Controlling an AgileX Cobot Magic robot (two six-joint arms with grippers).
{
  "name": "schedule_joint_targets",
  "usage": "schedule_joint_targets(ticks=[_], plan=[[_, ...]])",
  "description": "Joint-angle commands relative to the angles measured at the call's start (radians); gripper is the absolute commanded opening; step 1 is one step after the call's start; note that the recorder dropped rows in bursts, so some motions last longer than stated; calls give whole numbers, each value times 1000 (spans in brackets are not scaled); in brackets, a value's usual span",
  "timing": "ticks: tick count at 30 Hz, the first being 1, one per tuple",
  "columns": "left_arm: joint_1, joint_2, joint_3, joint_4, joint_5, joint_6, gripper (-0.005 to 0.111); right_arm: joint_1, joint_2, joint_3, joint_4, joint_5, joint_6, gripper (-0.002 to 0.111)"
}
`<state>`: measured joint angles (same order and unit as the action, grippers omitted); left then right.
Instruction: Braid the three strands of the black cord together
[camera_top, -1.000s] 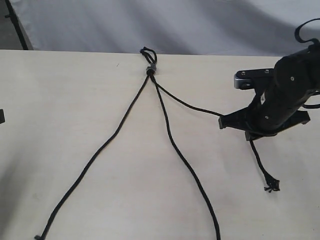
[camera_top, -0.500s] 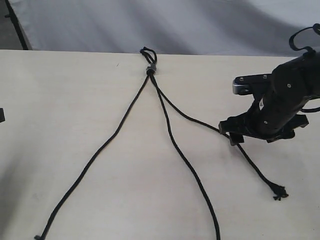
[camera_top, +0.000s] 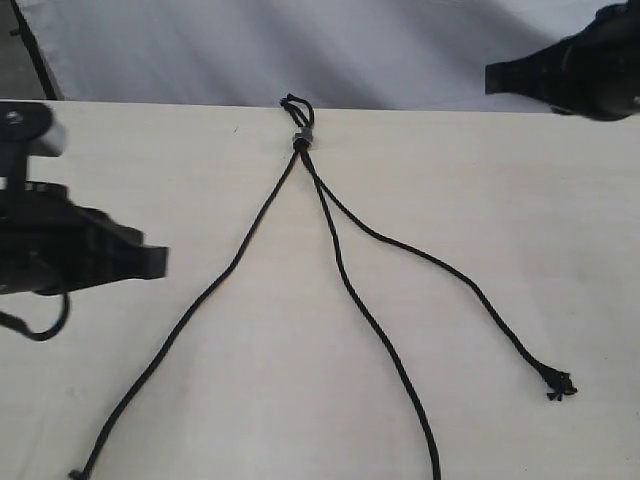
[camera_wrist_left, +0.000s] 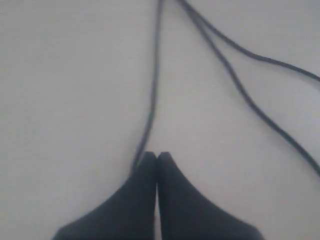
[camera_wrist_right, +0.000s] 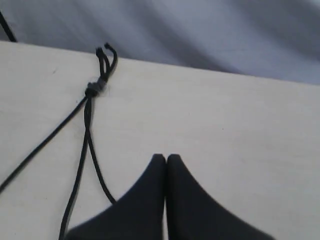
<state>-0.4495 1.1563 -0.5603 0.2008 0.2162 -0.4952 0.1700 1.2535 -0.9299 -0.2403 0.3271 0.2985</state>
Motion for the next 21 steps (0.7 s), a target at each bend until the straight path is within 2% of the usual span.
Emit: schedule_joint_targets(ticks=[1,5,9,14,17,21], plan=[[-188,171,-161,-33,40,-8,4,-6,-56,0,-28,40,-7,0],[-301,380,-340,-33,135,-6,19,-6,-48,14,-87,60,-5,0],[-362,568,-517,-30,254,1,35,-11,-48,48,-160,20,35,0],[-386,747,-719,-79,405,-8,52,-105,-48,60,-219,4,126,0],[-386,833,-804,-104,433,-8,57,-169,-48,60,-203,22,136,0],[-386,912,-897,-127,439,-8,60,-192,-48,60,-177,22,136,0]])
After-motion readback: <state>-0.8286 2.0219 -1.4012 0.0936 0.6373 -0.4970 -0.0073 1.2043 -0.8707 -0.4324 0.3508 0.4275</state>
